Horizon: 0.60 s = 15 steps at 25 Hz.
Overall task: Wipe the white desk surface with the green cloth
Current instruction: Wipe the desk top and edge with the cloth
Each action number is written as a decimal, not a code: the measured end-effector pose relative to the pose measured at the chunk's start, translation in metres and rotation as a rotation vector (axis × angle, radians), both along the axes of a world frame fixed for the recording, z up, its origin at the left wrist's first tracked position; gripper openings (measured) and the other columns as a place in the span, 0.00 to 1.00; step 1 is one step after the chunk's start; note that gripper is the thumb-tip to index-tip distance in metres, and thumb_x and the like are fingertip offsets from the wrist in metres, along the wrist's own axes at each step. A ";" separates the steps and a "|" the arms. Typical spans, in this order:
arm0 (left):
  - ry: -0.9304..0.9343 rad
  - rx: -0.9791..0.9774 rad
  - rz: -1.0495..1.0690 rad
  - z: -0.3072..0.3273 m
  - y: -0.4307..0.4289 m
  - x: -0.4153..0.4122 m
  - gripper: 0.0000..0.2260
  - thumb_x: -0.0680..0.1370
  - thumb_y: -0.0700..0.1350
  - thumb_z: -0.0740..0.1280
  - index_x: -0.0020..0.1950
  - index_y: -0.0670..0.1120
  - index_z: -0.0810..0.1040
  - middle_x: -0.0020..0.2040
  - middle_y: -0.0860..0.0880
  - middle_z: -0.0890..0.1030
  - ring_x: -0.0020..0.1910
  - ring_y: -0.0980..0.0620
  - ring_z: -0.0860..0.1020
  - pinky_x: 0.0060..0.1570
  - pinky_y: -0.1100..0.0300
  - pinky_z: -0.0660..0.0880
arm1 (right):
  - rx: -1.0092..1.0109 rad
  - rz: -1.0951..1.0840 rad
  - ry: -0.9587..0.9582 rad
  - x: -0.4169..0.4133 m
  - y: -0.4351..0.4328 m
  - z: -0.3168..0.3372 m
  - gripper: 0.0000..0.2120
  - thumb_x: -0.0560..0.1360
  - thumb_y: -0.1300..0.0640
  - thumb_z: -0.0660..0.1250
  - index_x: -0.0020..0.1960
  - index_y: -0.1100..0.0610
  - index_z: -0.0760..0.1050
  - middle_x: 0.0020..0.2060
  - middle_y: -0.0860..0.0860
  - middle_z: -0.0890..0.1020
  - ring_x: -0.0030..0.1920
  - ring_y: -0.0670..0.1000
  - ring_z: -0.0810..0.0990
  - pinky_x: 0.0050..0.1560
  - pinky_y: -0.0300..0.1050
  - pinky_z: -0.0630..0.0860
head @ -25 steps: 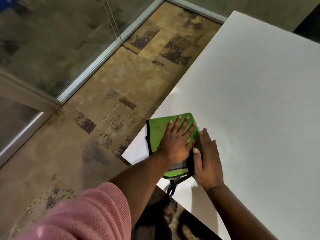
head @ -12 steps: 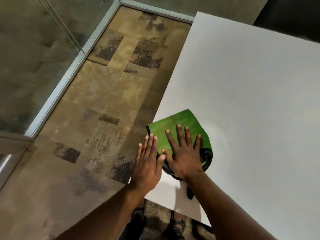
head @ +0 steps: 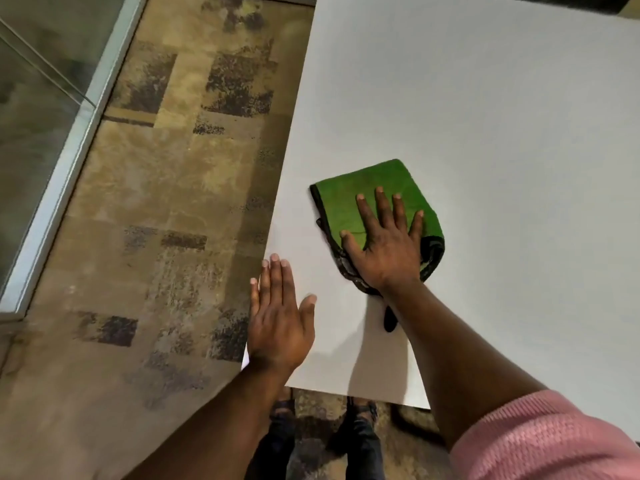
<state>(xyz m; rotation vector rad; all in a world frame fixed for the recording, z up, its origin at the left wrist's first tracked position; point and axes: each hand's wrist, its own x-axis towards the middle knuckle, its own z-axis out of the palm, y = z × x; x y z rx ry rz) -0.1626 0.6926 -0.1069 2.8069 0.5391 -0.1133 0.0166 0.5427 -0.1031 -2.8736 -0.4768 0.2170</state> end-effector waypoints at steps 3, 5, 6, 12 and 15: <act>0.013 0.051 0.003 -0.001 -0.001 -0.001 0.33 0.86 0.59 0.47 0.84 0.39 0.50 0.85 0.41 0.52 0.85 0.44 0.48 0.83 0.43 0.50 | -0.004 -0.188 0.008 -0.003 -0.056 0.001 0.36 0.81 0.30 0.51 0.84 0.41 0.51 0.85 0.50 0.53 0.85 0.57 0.47 0.80 0.72 0.41; 0.012 0.069 0.005 -0.002 0.000 -0.001 0.33 0.86 0.59 0.46 0.84 0.38 0.51 0.85 0.40 0.53 0.85 0.43 0.50 0.82 0.42 0.52 | -0.007 -0.294 0.014 -0.024 -0.088 0.004 0.35 0.81 0.31 0.51 0.85 0.42 0.52 0.85 0.51 0.53 0.85 0.58 0.47 0.79 0.73 0.42; 0.015 0.073 0.004 -0.002 0.001 0.000 0.33 0.86 0.59 0.46 0.84 0.38 0.51 0.85 0.39 0.53 0.85 0.42 0.51 0.82 0.42 0.52 | -0.009 -0.336 0.023 -0.039 -0.101 0.006 0.35 0.81 0.31 0.51 0.85 0.42 0.52 0.85 0.51 0.53 0.85 0.58 0.47 0.79 0.73 0.43; -0.015 0.024 -0.013 0.000 0.001 -0.001 0.32 0.87 0.58 0.47 0.84 0.37 0.51 0.85 0.39 0.53 0.85 0.42 0.51 0.83 0.43 0.51 | -0.094 -0.363 0.075 -0.156 -0.090 0.006 0.36 0.81 0.32 0.50 0.85 0.43 0.48 0.86 0.52 0.48 0.85 0.59 0.44 0.78 0.75 0.42; -0.097 -0.153 0.040 0.004 0.004 -0.001 0.31 0.86 0.56 0.45 0.84 0.37 0.53 0.85 0.41 0.55 0.85 0.44 0.51 0.83 0.44 0.50 | -0.081 -0.175 0.068 -0.187 -0.040 0.004 0.36 0.81 0.31 0.50 0.85 0.43 0.49 0.86 0.52 0.47 0.85 0.60 0.43 0.79 0.73 0.38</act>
